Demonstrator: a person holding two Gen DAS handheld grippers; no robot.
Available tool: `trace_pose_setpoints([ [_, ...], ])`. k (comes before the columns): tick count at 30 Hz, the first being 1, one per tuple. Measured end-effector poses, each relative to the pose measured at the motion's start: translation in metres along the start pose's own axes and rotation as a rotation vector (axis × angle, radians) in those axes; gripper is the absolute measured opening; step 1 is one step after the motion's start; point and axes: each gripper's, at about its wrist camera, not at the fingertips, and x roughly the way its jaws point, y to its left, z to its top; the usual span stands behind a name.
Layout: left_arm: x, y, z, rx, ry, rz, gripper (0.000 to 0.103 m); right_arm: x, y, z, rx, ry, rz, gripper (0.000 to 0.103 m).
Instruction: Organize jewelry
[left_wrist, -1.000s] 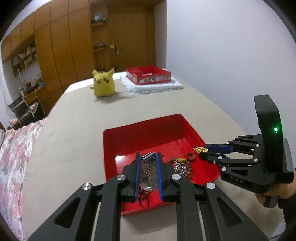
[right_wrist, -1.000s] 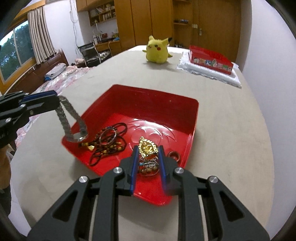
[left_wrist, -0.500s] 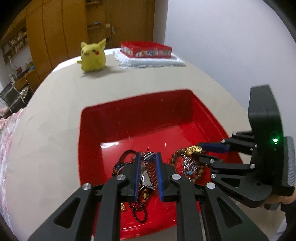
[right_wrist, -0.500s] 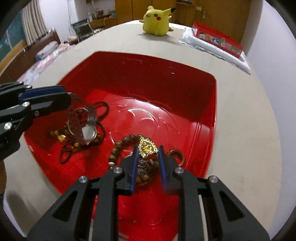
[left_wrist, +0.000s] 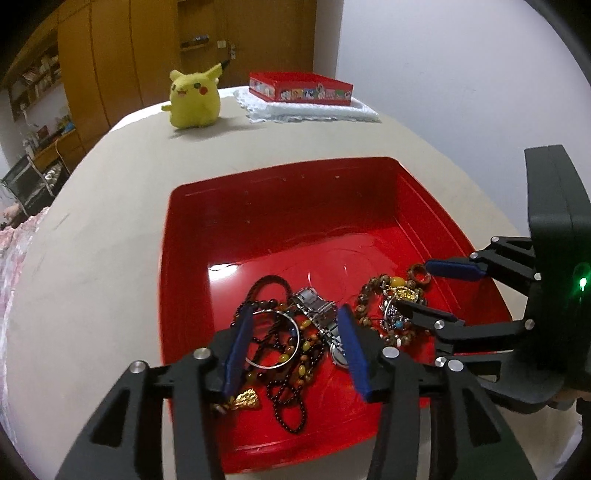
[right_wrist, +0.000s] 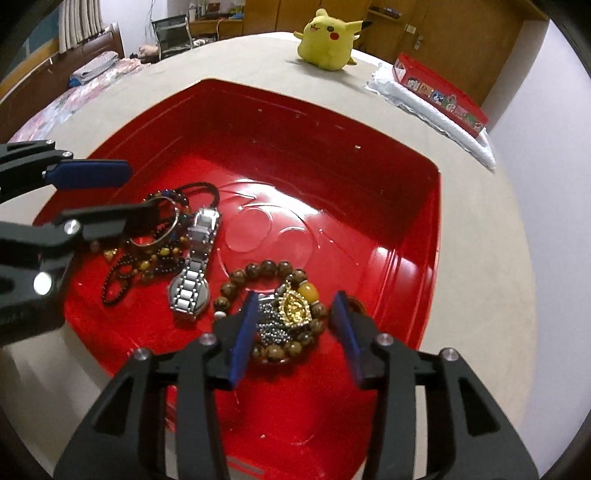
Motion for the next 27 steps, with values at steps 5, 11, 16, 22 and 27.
trace_pose_setpoints([
  [5, -0.028, 0.005, -0.005, -0.016, -0.053, 0.007, 0.075, -0.023, -0.006, -0.011, 0.053, -0.047, 0.004, 0.061],
  [11, -0.082, 0.003, -0.026, -0.019, -0.146, 0.062, 0.096, -0.075, -0.014, -0.036, 0.202, -0.148, 0.064, 0.091],
  [16, -0.121, 0.003, -0.052, -0.059, -0.191, 0.096, 0.099, -0.118, -0.002, -0.065, 0.276, -0.178, 0.078, 0.1],
  [22, -0.157, 0.003, -0.085, -0.121, -0.191, 0.115, 0.099, -0.155, 0.024, -0.108, 0.365, -0.173, 0.002, 0.1],
  [27, -0.181, -0.001, -0.112, -0.132, -0.194, 0.153, 0.099, -0.179, 0.048, -0.131, 0.374, -0.171, 0.017, 0.1],
])
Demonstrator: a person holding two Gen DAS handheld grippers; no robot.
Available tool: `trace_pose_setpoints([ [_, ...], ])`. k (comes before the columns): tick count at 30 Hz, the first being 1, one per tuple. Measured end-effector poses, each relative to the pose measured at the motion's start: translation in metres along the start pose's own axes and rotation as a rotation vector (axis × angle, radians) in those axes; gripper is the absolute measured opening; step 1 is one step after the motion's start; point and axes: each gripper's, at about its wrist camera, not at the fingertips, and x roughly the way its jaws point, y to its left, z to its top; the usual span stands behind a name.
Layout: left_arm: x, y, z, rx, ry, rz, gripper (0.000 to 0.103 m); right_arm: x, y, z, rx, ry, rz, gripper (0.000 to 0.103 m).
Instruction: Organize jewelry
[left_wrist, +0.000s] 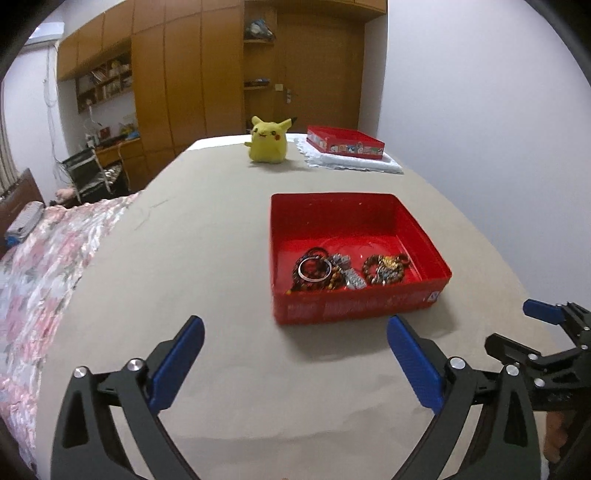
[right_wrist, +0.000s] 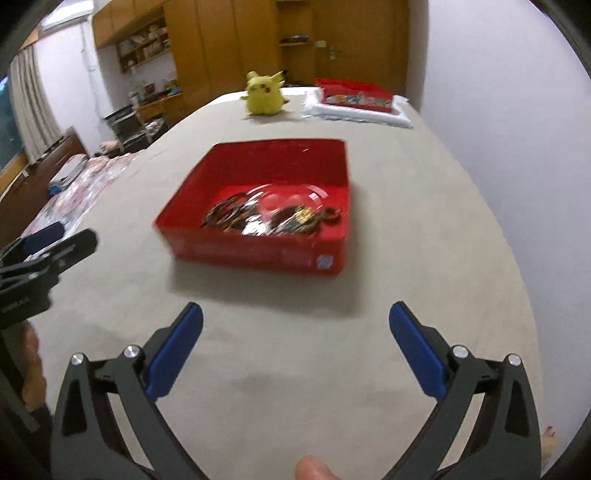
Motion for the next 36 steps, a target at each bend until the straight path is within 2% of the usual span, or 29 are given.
trace_pose_setpoints([
  [2, -0.009, -0.002, -0.006, -0.001, 0.001, -0.003, 0.099, -0.014, 0.007, -0.007, -0.014, -0.032, -0.007, 0.1],
  [7, -0.026, -0.002, -0.015, -0.014, 0.011, 0.011, 0.099, -0.025, 0.017, -0.012, -0.025, -0.047, -0.012, 0.1],
  [14, -0.043, -0.004, -0.02, -0.011, -0.008, -0.003, 0.099, -0.016, 0.017, -0.009, -0.011, 0.011, -0.022, 0.1],
  [19, -0.042, -0.006, -0.017, 0.0, 0.007, -0.012, 0.099, -0.018, 0.016, 0.003, -0.004, 0.006, -0.025, 0.1],
  [29, -0.019, 0.003, 0.008, -0.015, 0.038, -0.033, 0.099, 0.005, 0.016, 0.044, -0.029, 0.014, -0.038, 0.1],
  [36, 0.023, 0.002, 0.032, 0.006, 0.078, -0.037, 0.099, 0.042, 0.01, 0.074, -0.02, 0.044, -0.042, 0.1],
])
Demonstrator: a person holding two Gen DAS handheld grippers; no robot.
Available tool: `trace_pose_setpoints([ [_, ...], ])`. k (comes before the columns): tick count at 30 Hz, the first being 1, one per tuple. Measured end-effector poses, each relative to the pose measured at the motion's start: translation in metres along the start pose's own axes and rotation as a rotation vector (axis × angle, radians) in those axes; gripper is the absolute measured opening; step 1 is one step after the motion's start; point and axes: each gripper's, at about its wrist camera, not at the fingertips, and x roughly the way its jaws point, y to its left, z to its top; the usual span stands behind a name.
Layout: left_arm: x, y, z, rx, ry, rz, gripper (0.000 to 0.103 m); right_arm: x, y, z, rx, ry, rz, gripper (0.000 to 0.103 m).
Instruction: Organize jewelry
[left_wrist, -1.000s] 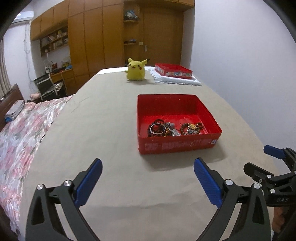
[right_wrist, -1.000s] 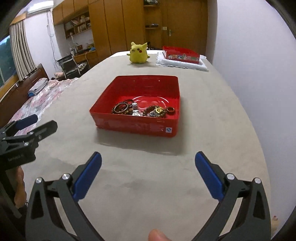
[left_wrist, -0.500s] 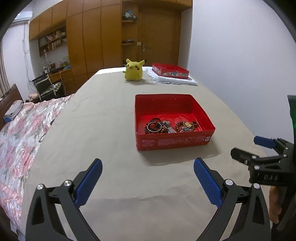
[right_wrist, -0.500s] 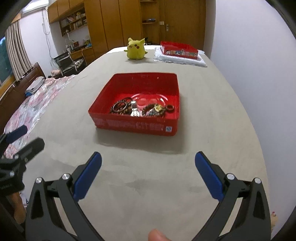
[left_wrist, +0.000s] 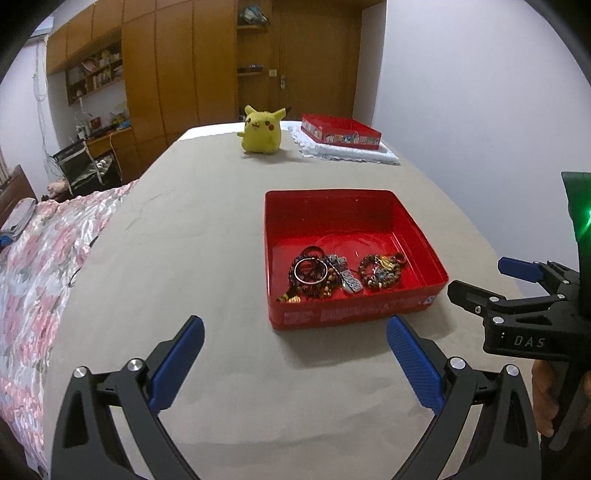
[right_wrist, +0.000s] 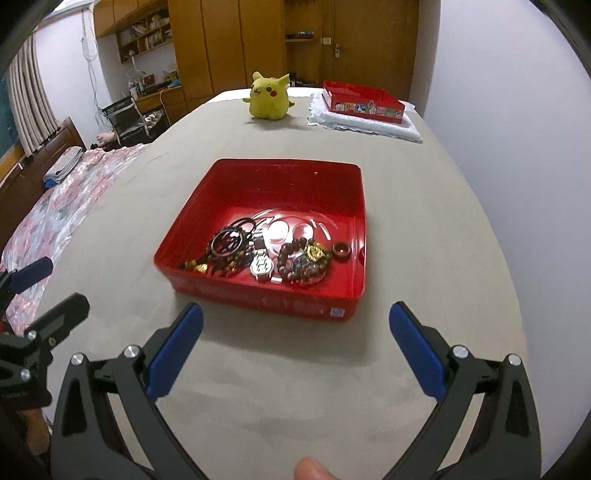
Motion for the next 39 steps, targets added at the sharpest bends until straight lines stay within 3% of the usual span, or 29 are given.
trace_pose_setpoints([
  [14, 0.069, 0.0, 0.028, 0.013, 0.077, -0.007, 0.099, 0.062, -0.012, 0.022, 0.027, 0.089, -0.001, 0.1],
  [39, 0.094, -0.001, 0.035, 0.007, 0.119, -0.021, 0.099, 0.082, -0.02, 0.024, 0.043, 0.122, 0.002, 0.1],
])
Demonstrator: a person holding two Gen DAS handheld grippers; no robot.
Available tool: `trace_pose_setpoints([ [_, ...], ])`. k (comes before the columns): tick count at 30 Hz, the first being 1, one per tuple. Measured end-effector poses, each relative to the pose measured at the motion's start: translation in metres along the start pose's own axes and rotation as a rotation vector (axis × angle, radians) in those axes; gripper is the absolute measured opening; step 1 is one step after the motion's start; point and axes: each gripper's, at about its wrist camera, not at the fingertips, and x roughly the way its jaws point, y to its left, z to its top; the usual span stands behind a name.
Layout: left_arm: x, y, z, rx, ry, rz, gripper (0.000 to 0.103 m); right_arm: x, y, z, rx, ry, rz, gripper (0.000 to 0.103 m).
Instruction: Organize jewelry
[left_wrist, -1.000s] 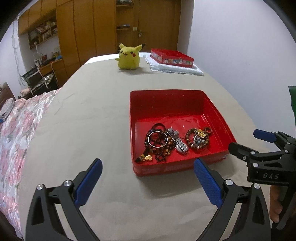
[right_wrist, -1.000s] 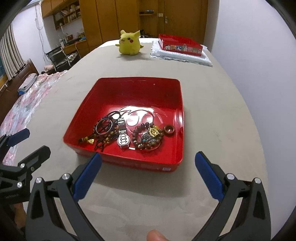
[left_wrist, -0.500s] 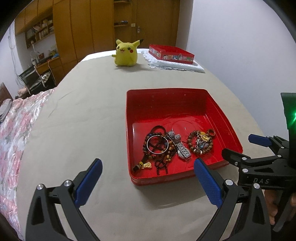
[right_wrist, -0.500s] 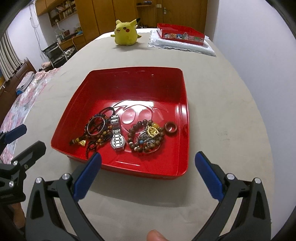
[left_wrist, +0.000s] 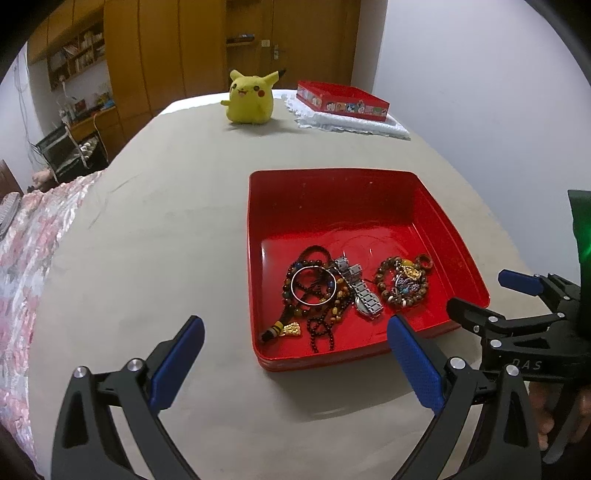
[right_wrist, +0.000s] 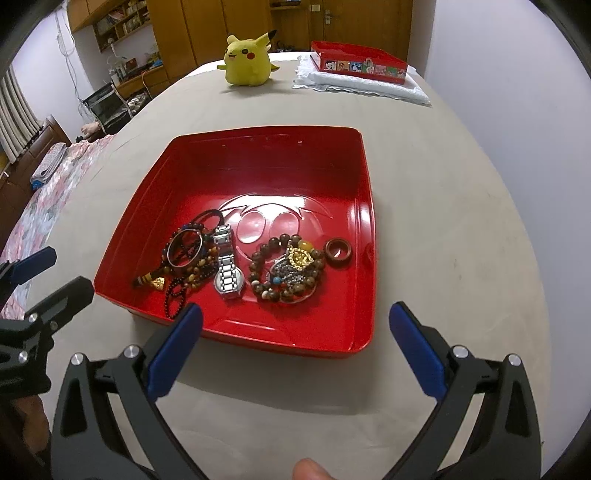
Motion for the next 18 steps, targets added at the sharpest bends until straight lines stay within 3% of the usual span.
trace_pose_setpoints([
  [18, -0.0046, -0.0027, -0.0007, 0.006, -0.007, 0.004, 0.099, -0.0045, -0.0003, -0.0008, -0.005, -0.012, -0.007, 0.1],
])
